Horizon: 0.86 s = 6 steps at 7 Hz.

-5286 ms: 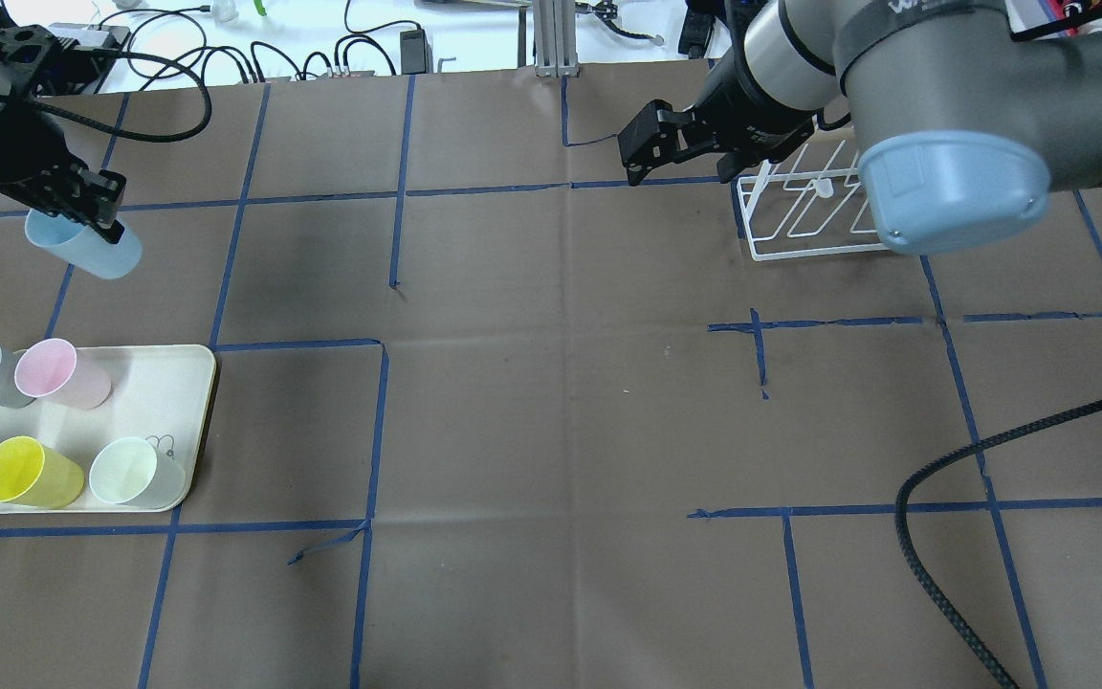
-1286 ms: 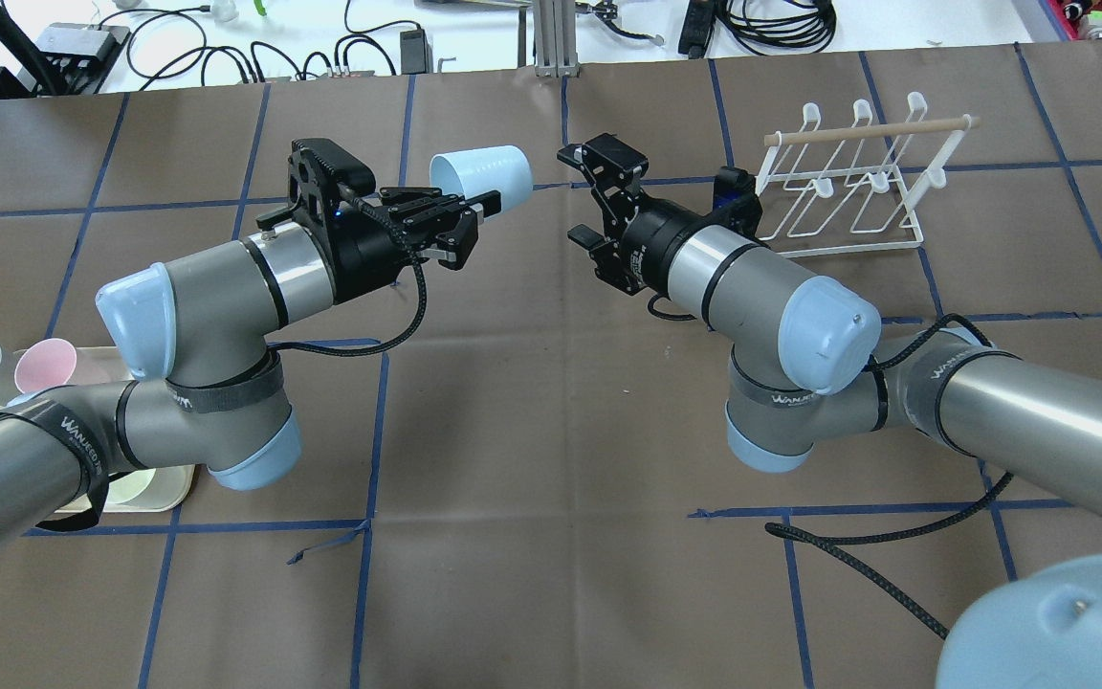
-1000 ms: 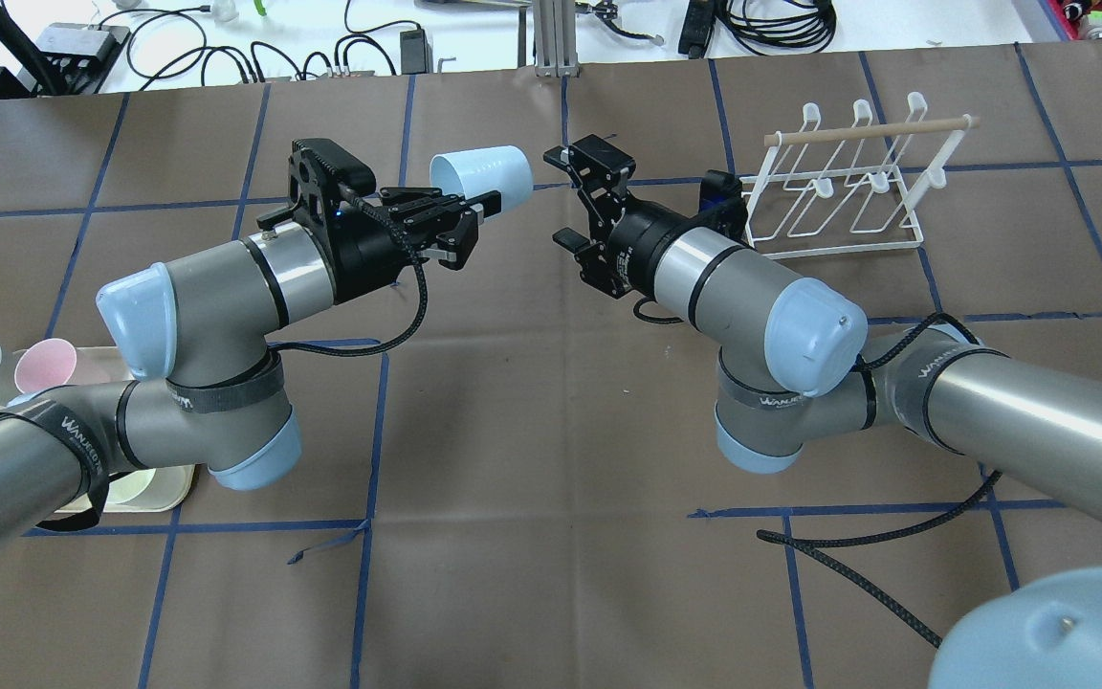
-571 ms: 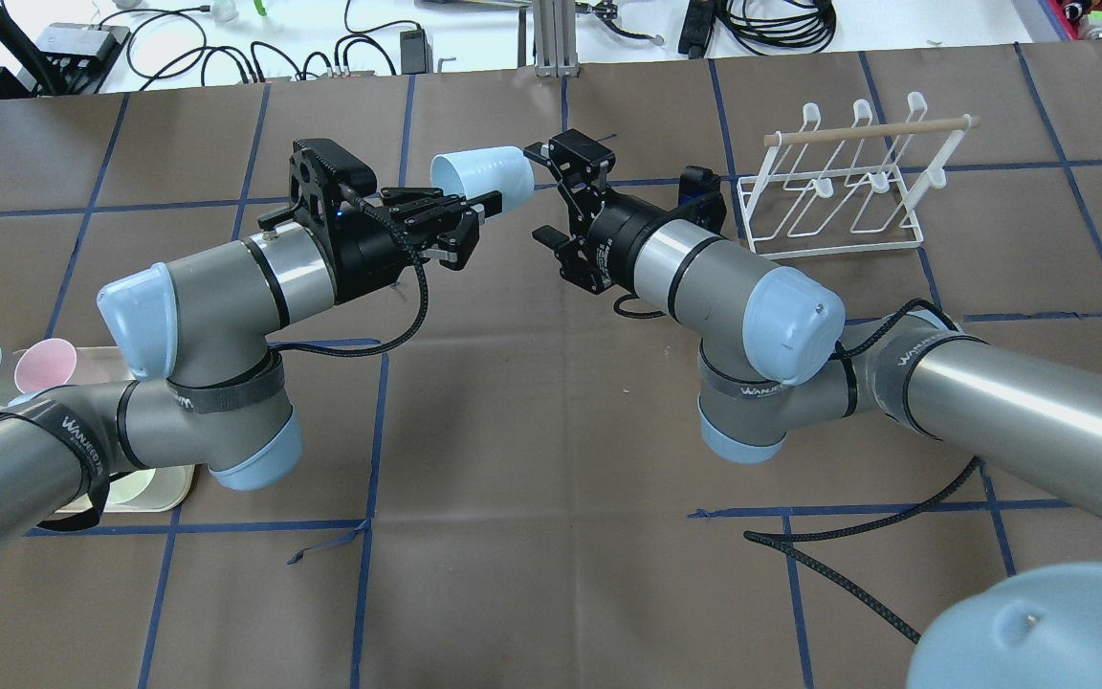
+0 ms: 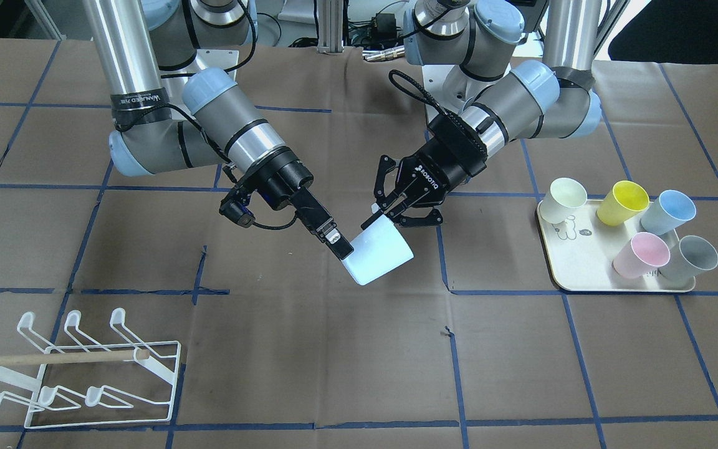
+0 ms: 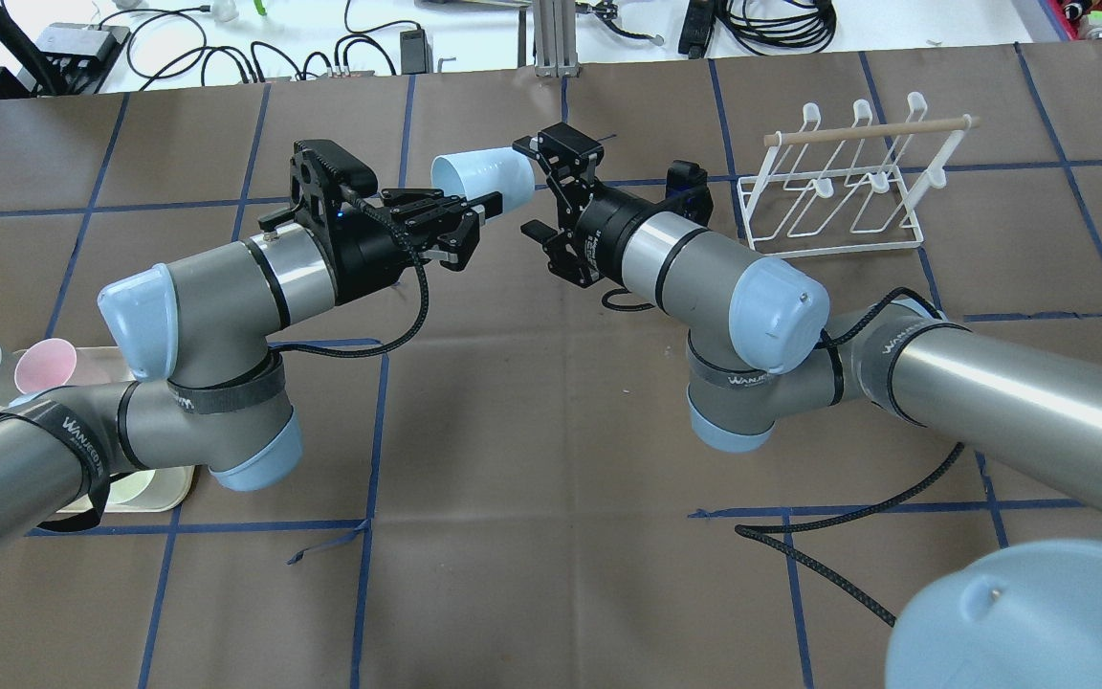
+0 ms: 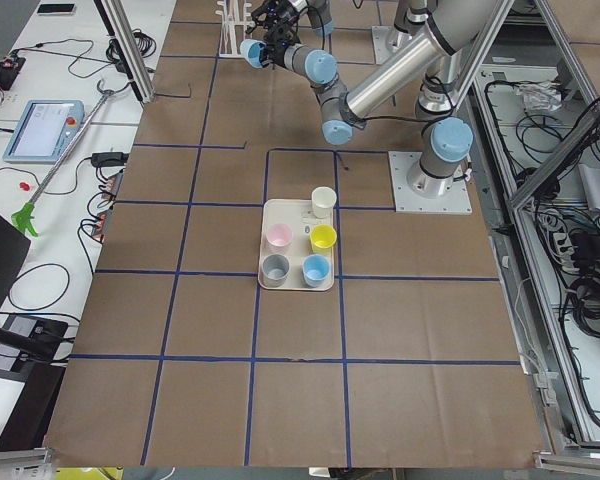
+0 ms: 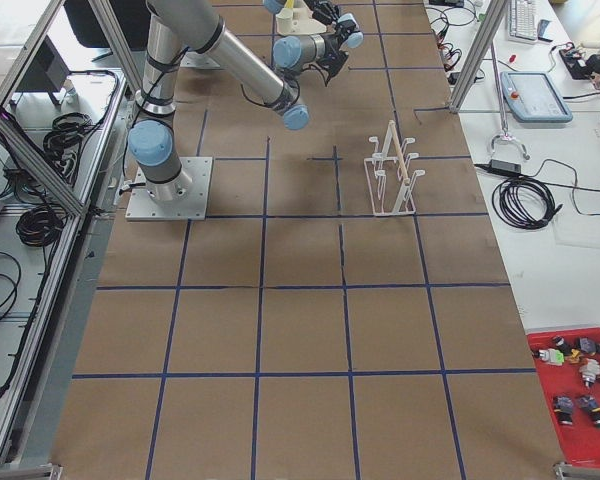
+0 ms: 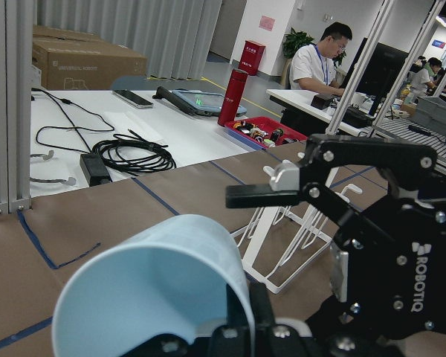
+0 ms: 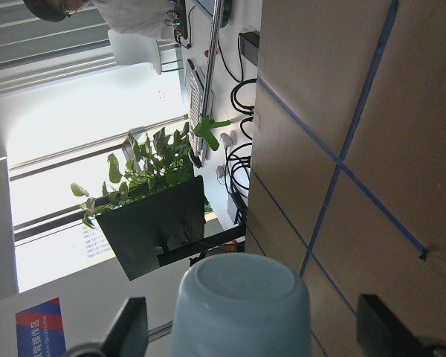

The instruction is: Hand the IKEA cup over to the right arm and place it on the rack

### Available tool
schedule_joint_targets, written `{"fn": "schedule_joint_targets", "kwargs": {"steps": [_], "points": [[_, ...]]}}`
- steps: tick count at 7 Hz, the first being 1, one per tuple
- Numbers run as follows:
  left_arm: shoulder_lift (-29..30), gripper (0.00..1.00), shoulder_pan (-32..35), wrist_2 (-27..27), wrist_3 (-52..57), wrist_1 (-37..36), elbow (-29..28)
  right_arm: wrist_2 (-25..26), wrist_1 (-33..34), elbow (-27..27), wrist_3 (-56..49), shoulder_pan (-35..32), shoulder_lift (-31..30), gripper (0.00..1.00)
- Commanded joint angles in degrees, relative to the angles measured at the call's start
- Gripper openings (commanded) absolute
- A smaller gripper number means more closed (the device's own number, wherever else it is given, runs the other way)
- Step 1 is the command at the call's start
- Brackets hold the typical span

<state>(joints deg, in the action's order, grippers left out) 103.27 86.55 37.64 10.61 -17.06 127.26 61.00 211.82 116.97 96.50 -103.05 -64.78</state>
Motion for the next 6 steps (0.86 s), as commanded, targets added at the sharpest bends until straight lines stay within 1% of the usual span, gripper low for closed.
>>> {"fn": "schedule_joint_targets", "kwargs": {"steps": [1,6], "points": [[0.00,0.00,0.64,0.15,-0.06,0.01,0.00,0.00,-0.01,-1.66,0.09,-0.74,1.49,0.99],[0.00,0.00,0.64,0.15,-0.15,0.01,0.09,0.09,-0.01,-2.45,1.41,-1.53,1.68,0.99]]}}
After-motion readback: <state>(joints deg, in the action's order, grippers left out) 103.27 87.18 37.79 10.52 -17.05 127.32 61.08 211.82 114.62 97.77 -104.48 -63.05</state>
